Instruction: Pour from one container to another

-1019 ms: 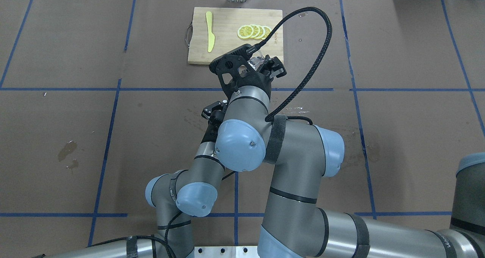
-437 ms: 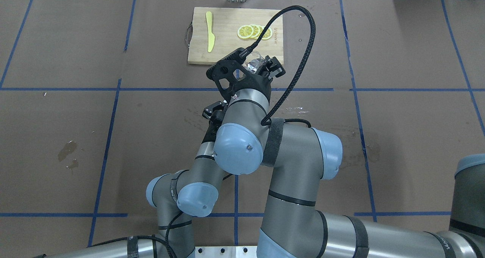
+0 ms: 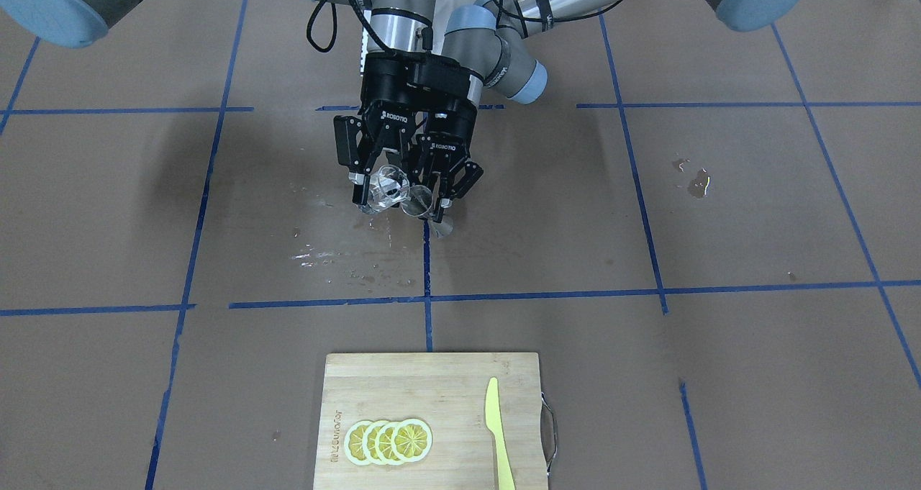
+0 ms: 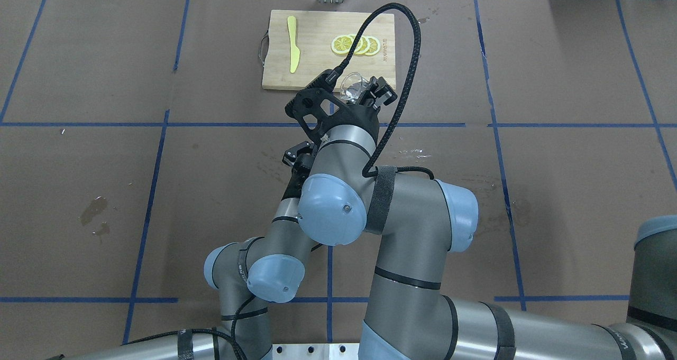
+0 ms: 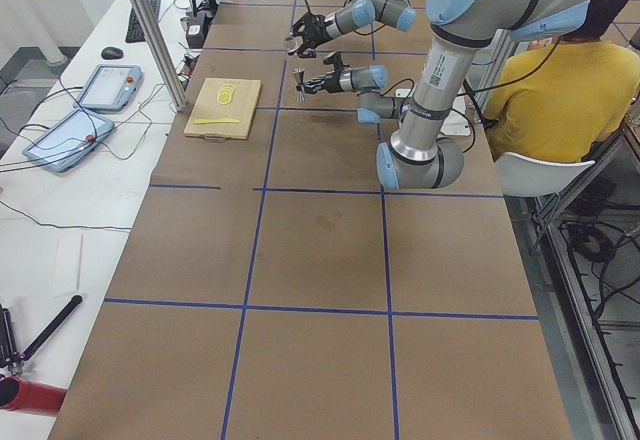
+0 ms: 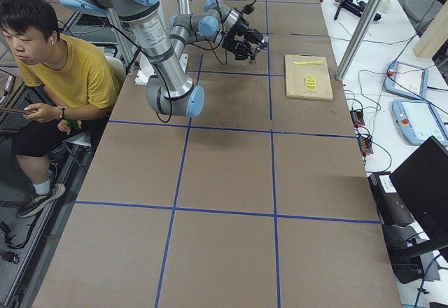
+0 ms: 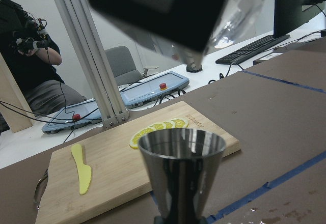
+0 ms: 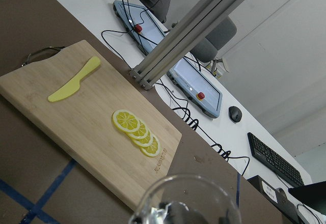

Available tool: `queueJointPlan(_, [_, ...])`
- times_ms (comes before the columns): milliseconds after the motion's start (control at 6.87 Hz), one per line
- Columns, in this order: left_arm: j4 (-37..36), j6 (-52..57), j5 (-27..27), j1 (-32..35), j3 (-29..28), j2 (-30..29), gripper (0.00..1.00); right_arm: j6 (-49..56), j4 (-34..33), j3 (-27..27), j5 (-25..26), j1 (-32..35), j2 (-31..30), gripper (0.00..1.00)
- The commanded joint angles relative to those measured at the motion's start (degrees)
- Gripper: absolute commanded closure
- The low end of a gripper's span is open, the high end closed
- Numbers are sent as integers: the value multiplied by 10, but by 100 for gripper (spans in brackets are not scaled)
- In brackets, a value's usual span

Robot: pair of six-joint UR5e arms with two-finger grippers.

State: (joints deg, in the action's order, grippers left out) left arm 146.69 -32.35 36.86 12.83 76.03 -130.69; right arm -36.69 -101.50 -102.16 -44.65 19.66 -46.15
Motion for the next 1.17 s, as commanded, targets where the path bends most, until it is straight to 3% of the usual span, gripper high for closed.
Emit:
queueJointPlan(0, [0, 0, 0, 0, 0, 0, 100, 21, -15, -3, 4, -2, 1, 81])
queueJointPlan(1019, [0, 0, 1, 0, 0, 0, 100, 90, -43, -3, 8, -7, 18, 81])
